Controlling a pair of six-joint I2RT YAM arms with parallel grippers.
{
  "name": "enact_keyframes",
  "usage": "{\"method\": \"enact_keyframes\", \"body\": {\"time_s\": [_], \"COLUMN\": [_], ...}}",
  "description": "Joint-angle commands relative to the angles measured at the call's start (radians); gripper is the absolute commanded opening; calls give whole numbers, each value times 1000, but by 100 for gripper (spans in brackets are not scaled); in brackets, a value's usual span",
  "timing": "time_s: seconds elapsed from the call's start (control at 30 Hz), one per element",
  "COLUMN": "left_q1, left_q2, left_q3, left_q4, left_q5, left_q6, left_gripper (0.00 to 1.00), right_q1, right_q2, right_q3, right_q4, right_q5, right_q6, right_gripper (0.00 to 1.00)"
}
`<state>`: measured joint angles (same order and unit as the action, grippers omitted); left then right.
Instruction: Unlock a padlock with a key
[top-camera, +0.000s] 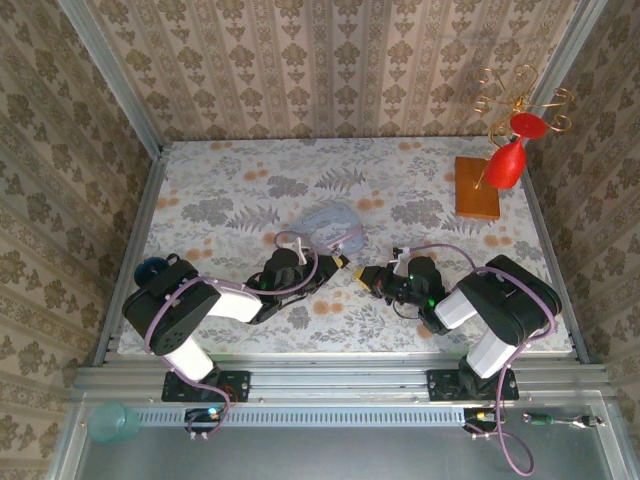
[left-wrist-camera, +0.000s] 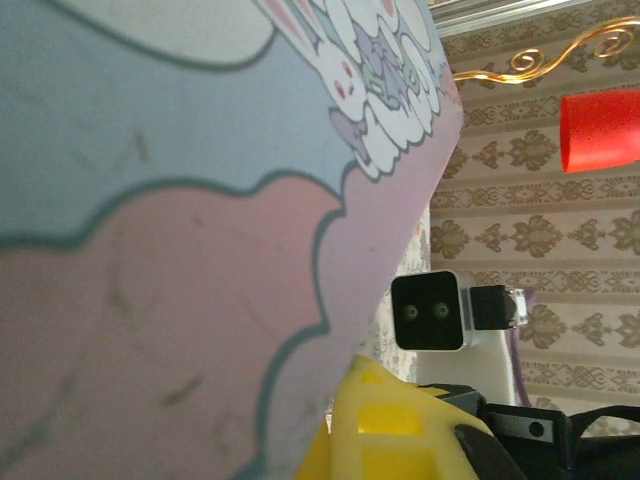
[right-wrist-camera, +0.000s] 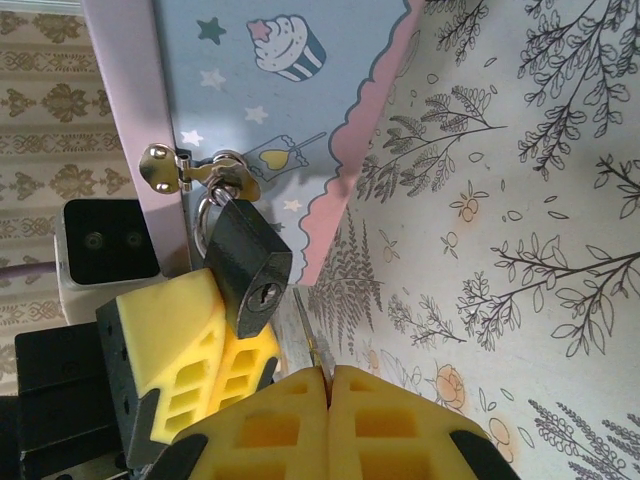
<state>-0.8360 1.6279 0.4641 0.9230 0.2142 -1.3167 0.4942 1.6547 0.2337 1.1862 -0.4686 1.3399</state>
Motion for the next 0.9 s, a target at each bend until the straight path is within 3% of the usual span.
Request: {"method": "enact_keyframes", "body": {"time_s": [0.0,0.87], "left_q1": [-1,27], "left_q2": [-5,-64], "left_q3": [0,-47], "left_q4": [90,119], "left_q5": [33,19], "left_q6": [-21,-66], "left_gripper": [0,0], "right_q1": [-5,-19], "right_q2": [5,-34], "right_q3": [-3,-39], "right_q4": [60,70], "right_q5": [-24,-10], "right_q6": [10,13], "right_gripper": [0,0]}}
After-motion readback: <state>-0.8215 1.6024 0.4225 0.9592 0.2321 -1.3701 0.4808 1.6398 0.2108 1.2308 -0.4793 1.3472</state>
